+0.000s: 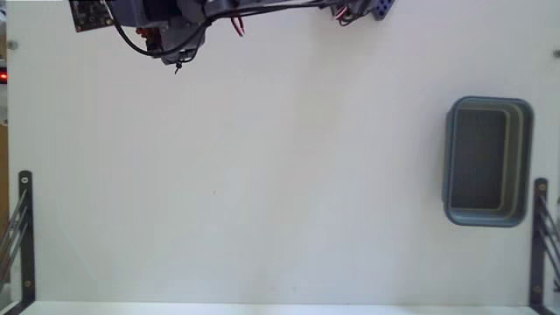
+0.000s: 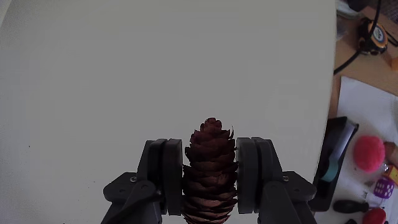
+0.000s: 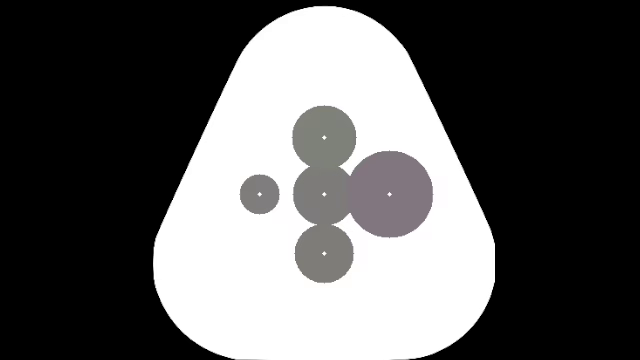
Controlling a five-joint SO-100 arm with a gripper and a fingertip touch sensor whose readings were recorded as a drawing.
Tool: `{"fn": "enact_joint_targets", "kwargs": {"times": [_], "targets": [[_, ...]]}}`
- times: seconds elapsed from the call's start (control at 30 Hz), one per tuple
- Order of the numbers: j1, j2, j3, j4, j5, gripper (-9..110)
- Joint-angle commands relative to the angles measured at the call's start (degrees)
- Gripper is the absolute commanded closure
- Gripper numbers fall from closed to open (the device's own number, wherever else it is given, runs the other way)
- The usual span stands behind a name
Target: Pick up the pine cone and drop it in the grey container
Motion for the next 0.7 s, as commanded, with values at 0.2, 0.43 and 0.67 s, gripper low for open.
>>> {"fn": "enact_joint_targets", "kwargs": {"times": [0.2,0.43,0.67], "targets": [[-7.16,1.20,-2.52,1.00,0.26,58],[-16.13,0.89,-3.00,1.17,0.26,58],[-26.85,0.51,-3.56,1.37,0.26,58]]}}
